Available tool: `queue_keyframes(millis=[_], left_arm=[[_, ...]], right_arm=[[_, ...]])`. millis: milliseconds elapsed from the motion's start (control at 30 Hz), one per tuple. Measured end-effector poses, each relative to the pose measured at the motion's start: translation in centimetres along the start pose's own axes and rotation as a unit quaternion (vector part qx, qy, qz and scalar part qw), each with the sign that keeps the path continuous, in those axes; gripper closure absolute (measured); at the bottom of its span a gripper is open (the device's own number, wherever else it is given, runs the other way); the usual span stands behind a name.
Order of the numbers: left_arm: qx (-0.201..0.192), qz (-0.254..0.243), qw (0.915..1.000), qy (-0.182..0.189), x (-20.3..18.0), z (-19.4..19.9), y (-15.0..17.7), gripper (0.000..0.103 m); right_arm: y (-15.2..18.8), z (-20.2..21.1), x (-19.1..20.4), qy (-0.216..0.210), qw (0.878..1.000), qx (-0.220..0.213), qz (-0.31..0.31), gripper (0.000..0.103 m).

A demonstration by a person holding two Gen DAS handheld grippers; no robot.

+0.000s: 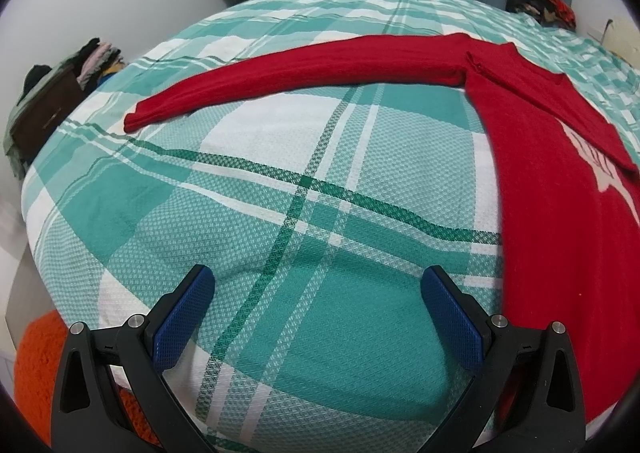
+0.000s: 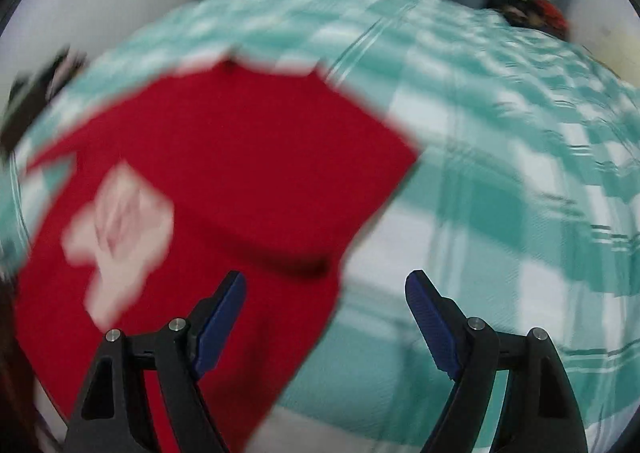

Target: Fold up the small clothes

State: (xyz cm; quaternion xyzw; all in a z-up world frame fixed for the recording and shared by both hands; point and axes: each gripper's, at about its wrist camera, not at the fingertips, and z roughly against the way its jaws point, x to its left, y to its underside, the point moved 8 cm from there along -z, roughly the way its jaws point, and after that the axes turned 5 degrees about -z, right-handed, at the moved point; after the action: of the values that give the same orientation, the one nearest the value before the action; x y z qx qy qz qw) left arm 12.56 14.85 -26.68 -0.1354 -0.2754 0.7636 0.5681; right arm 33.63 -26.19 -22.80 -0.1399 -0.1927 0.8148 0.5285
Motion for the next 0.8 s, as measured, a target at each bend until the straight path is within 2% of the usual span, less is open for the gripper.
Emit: queue_keyframes(millis=[67,133,200,233,267,333,500,633,667,700,800], left_arm=[[-0.003,-0.001,1.0000,-0.003,-0.1,0.0,0.0,0.000],[-0.004,-0.002,1.0000,-0.003,-0.1,0.1,0.1,0.001],[-0.003,-0.002,1.0000,-0.001,0.0,0.1,0.1,0.001],[-0.003,-0.002,1.0000,-0.001,0.0,0.1,0.1,0.001],[-0.002,-0.002,1.0000,0.000,0.0,0.1,0.1,0.001],[-0.001,0.000,1.0000,0.000,0.0,0.1,0.0,0.000],[-0.002,0.000,1.0000,-0.003,0.0,0.0,0.0,0.001],[0.000,0.000,1.0000,0.003,0.0,0.0,0.0,0.001],[0.000,0.001,1.0000,0.001,0.0,0.0,-0.1,0.000],[-0.001,0.001,1.0000,-0.001,0.0,0.0,-0.1,0.000],[-0.003,0.001,1.0000,-0.005,-0.1,0.0,-0.1,0.000]], right_arm=[[0.4,-1.7,0.7,0.032,0.999,-0.014,0.012,0.022],[-0.4,-2.7,-0.2,0.070,0.997,-0.044,-0.008,0.022],[-1.5,-2.8,-2.0,0.115,0.990,-0.069,-0.031,0.029],[-1.3,-2.7,-3.8,0.156,0.984,-0.071,-0.043,0.030],[-0.7,-3.3,-5.5,0.177,0.980,-0.060,-0.064,0.028],[0.8,-4.0,-8.1,0.130,0.983,-0.045,-0.126,0.026],[0.2,-3.1,-7.2,0.128,0.989,-0.044,-0.057,0.025],[0.3,-1.1,-8.9,0.100,0.991,-0.038,-0.077,0.025],[0.3,-0.1,-9.3,0.092,0.991,-0.044,-0.089,0.028],[0.0,1.0,-8.9,0.079,0.991,-0.053,-0.098,0.035],[-3.4,3.1,-6.5,-0.026,0.989,-0.084,-0.117,0.050]])
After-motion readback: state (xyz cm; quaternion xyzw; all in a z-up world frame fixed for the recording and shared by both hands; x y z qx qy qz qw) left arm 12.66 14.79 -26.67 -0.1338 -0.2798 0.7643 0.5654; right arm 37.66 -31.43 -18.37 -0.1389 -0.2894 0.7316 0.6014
